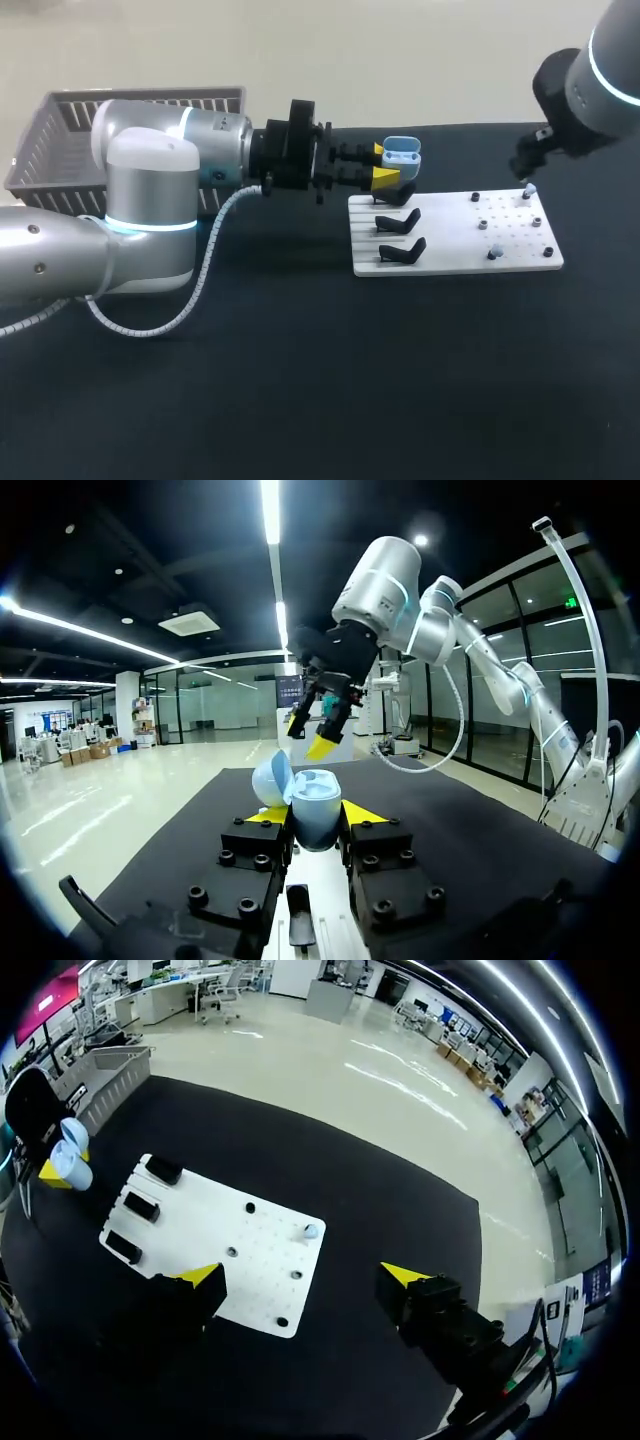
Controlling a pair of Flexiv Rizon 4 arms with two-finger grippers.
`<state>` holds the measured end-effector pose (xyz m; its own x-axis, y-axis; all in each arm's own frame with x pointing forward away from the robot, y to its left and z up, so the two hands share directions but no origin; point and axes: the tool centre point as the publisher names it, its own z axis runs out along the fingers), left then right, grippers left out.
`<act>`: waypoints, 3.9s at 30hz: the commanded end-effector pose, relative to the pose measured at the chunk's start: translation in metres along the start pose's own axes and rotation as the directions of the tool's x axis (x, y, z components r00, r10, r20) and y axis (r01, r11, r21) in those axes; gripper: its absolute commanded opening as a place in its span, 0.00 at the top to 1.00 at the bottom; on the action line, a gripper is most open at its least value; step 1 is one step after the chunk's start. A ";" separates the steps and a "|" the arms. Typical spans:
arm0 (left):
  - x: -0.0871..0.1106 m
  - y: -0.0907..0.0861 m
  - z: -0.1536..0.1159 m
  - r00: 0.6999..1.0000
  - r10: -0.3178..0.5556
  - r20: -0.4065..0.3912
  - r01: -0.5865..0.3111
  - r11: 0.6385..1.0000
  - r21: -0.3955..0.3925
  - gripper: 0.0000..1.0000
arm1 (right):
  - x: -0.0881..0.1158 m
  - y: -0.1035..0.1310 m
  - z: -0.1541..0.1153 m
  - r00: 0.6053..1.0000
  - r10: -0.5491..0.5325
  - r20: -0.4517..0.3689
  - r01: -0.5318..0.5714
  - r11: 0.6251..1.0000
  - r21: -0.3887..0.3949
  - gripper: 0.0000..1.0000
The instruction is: Pick up each earbud case from the left stands, insert the matching earbuds, close the lid, and place the case in the box.
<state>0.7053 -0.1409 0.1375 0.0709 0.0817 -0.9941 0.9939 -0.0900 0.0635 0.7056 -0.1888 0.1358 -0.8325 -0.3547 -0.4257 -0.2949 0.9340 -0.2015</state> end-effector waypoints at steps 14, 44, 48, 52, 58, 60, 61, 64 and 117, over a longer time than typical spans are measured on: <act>0.001 0.000 0.000 1.000 0.001 0.002 -0.001 1.000 -0.001 1.00 | -0.006 -0.005 0.059 0.980 0.069 -0.185 -0.060 0.997 0.054 0.00; 0.001 0.000 0.000 1.000 0.001 0.002 -0.001 1.000 -0.001 1.00 | -0.001 0.001 0.097 0.961 0.056 -0.270 -0.062 0.998 -0.011 0.53; 0.001 0.000 0.000 1.000 0.001 0.002 -0.001 1.000 -0.001 1.00 | 0.000 0.002 0.101 0.961 0.042 -0.273 -0.048 0.999 -0.013 0.56; 0.001 0.000 0.000 1.000 0.001 0.002 -0.001 1.000 -0.001 1.00 | 0.001 0.003 0.106 0.962 0.033 -0.269 -0.036 0.999 -0.006 0.56; 0.001 0.000 0.000 1.000 0.001 0.002 -0.001 1.000 -0.001 1.00 | 0.001 0.001 0.113 0.961 0.030 -0.274 -0.032 0.999 -0.003 0.56; 0.001 0.000 0.000 1.000 0.001 0.002 -0.001 1.000 -0.001 1.00 | 0.000 0.000 0.115 0.961 0.031 -0.273 -0.034 0.999 -0.004 0.57; 0.001 0.000 0.000 1.000 0.001 0.002 -0.001 1.000 -0.001 1.00 | -0.001 0.000 0.115 0.963 0.034 -0.269 -0.036 0.999 -0.002 0.57; 0.001 0.000 0.000 1.000 0.001 0.002 -0.001 1.000 -0.001 1.00 | -0.002 -0.001 0.116 0.964 0.037 -0.263 -0.037 0.999 0.004 0.59; 0.001 0.000 0.000 1.000 0.001 0.002 -0.001 1.000 -0.001 1.00 | 0.005 -0.007 0.086 0.975 0.073 -0.210 -0.060 0.996 0.068 1.00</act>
<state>0.7054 -0.1409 0.1375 0.0709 0.0817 -0.9941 0.9939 -0.0900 0.0635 0.7700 -0.1992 0.0402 -0.9400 -0.2674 -0.2120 -0.2190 0.9492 -0.2259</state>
